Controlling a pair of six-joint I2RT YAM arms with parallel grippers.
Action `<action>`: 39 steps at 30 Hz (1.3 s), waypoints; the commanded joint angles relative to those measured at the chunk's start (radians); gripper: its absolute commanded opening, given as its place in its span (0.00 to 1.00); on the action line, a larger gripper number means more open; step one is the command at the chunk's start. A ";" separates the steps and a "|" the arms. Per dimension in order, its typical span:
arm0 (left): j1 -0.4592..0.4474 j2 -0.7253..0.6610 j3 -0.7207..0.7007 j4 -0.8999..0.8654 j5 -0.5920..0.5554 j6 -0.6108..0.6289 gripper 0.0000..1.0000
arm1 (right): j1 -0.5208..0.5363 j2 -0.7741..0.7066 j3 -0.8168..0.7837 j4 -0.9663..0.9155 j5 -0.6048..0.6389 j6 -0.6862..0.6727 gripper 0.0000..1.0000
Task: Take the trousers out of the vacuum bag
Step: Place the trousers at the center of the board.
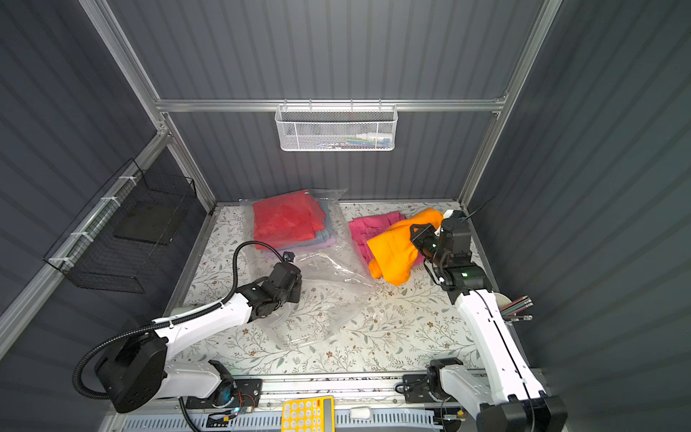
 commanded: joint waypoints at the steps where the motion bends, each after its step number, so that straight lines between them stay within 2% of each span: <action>1: 0.006 -0.025 -0.009 -0.030 -0.036 0.002 0.00 | -0.009 0.030 0.057 0.235 -0.032 -0.007 0.00; 8: 0.007 -0.026 0.001 -0.035 -0.036 -0.001 0.00 | -0.011 0.162 0.118 0.302 -0.059 -0.014 0.00; 17: 0.008 -0.036 0.013 -0.051 -0.051 0.008 0.00 | -0.022 0.385 0.290 0.379 -0.114 -0.016 0.00; 24: 0.008 -0.032 0.036 -0.071 -0.065 0.012 0.00 | -0.031 0.530 0.305 0.528 -0.161 0.015 0.00; 28: 0.007 -0.023 0.049 -0.082 -0.065 0.010 0.00 | -0.034 0.575 0.290 0.586 -0.166 0.054 0.00; 35: 0.012 -0.003 0.069 -0.088 -0.063 0.011 0.00 | -0.034 0.606 0.336 0.591 -0.171 0.045 0.00; 39: 0.015 0.003 0.073 -0.086 -0.061 0.011 0.00 | -0.032 0.590 0.264 0.624 -0.166 0.044 0.00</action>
